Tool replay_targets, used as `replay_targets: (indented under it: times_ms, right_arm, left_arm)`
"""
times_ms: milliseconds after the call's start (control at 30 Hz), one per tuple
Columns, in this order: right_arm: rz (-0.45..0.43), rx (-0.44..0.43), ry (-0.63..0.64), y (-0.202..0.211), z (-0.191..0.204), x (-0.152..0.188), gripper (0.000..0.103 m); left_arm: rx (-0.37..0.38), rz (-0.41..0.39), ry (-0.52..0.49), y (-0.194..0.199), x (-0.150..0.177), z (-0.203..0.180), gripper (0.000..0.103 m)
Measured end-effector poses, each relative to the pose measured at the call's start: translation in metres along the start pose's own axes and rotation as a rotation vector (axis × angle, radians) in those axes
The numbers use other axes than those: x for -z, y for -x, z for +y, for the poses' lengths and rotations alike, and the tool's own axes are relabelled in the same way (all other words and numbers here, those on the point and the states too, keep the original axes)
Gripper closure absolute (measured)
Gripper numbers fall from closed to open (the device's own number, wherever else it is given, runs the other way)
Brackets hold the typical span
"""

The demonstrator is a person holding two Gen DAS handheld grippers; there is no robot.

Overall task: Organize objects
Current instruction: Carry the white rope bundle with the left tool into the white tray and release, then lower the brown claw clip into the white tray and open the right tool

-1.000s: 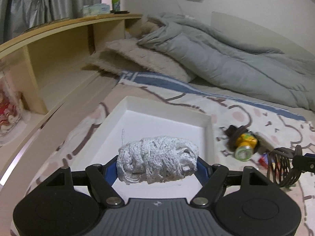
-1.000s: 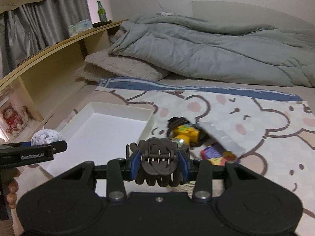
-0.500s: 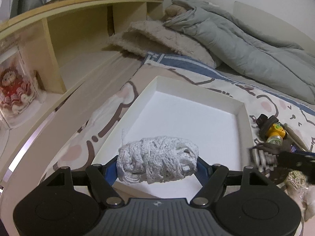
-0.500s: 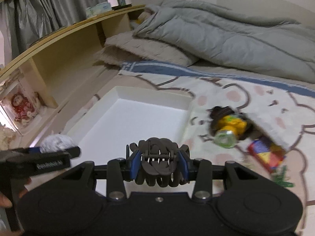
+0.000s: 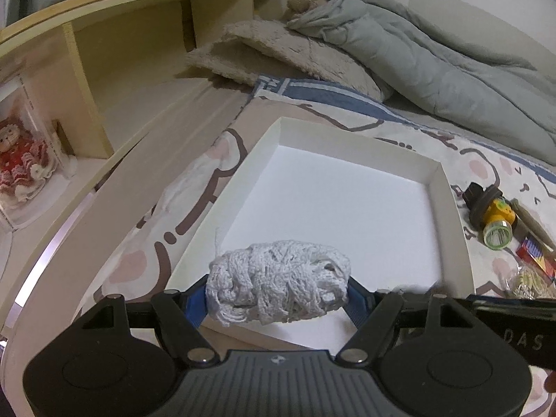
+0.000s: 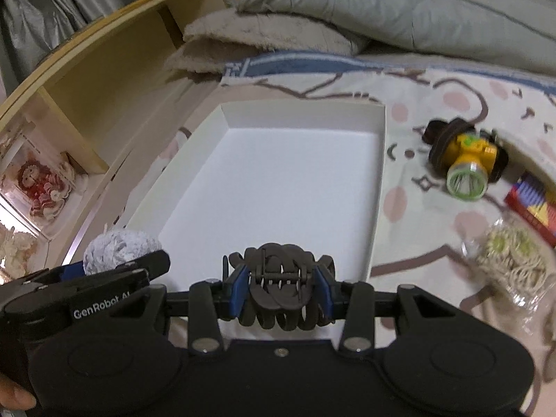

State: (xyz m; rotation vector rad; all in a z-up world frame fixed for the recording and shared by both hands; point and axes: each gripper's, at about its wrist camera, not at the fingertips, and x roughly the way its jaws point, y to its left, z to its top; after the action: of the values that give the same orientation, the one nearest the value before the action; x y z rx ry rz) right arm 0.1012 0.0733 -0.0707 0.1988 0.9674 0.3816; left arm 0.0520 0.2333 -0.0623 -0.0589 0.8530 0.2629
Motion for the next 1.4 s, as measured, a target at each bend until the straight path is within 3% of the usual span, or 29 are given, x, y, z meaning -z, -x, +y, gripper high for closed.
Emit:
replay_targets:
  times_ms: [100, 367, 533, 700, 933, 1400]
  right_arm:
    - [0.045, 0.017, -0.013, -0.003, 0.000, 0.002, 0.052]
    - [0.040, 0.032, 0.051, 0.015, 0.000, -0.003, 0.052]
    - [0.029, 0.033, 0.045, 0.023, -0.007, -0.008, 0.052]
    - [0.032, 0.035, 0.043, 0.027, -0.014, -0.009, 0.052]
    - [0.010, 0.022, 0.072, 0.043, -0.021, -0.014, 0.052]
    - [-0.108, -0.003, 0.198, 0.113, -0.042, -0.025, 0.041]
  left_arm:
    - [0.001, 0.013, -0.021, -0.004, 0.001, -0.004, 0.026]
    - [0.027, 0.081, -0.038, -0.014, 0.004, -0.010, 0.021]
    - [0.022, 0.062, -0.029, -0.006, 0.003, -0.010, 0.012]
    - [0.018, 0.076, -0.045, -0.004, 0.003, -0.014, 0.012]
    - [0.022, 0.070, -0.024, 0.012, -0.001, -0.014, 0.011]
    - [0.059, 0.029, 0.008, 0.056, -0.011, -0.029, 0.003]
